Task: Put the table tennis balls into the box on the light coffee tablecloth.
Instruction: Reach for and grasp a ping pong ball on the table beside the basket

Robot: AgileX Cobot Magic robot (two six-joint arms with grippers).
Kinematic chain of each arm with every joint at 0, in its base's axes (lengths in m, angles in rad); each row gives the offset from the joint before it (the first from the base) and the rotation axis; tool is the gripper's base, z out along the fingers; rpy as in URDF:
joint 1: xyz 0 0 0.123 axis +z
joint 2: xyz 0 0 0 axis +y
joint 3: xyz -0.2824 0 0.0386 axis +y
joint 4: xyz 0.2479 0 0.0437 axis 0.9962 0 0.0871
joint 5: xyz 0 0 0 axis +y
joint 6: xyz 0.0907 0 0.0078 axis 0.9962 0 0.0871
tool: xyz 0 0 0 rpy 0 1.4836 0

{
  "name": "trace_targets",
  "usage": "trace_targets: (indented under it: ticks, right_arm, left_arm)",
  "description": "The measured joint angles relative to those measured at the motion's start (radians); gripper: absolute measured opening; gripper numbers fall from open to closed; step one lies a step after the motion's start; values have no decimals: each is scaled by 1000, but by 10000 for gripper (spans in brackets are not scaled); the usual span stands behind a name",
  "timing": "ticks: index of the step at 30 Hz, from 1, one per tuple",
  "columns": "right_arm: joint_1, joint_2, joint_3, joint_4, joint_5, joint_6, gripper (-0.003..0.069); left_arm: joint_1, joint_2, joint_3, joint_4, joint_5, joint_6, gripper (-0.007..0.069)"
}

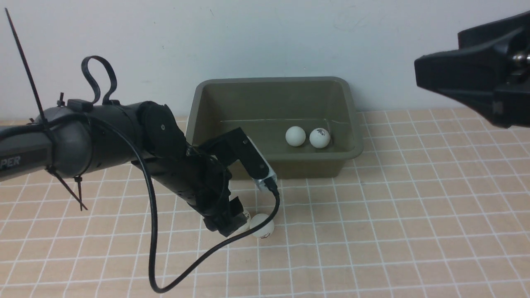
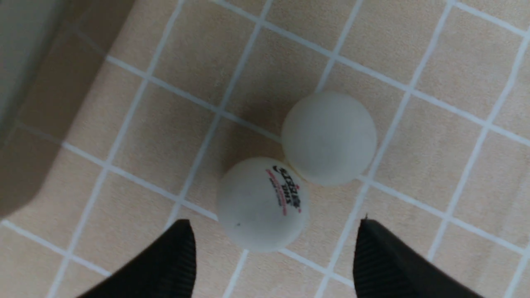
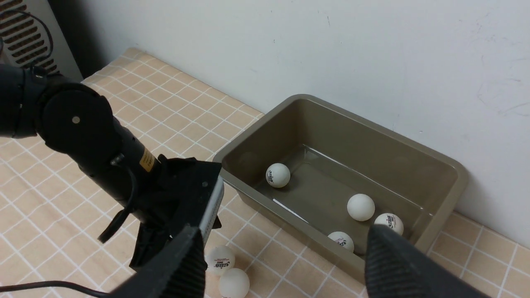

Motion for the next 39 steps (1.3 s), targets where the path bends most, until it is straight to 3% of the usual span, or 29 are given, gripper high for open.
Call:
trace_targets:
  ticks: [5, 21, 24, 29, 39]
  right_arm:
    - [0, 0, 0, 1, -1, 0, 472]
    - [0, 0, 0, 1, -4, 1, 472]
    - [0, 0, 0, 1, -4, 1, 472]
    - [0, 0, 0, 1, -4, 1, 472]
    - [0, 0, 0, 1, -4, 1, 472]
  left_arm:
    - [0, 22, 0, -6, -25, 123, 426]
    - [-1, 127, 0, -18, -82, 322, 426]
    - [-1, 147, 0, -23, -105, 329, 420]
    - [-1, 139, 0, -31, -108, 329, 314]
    - [-1, -65, -48, -34, 23, 317, 318]
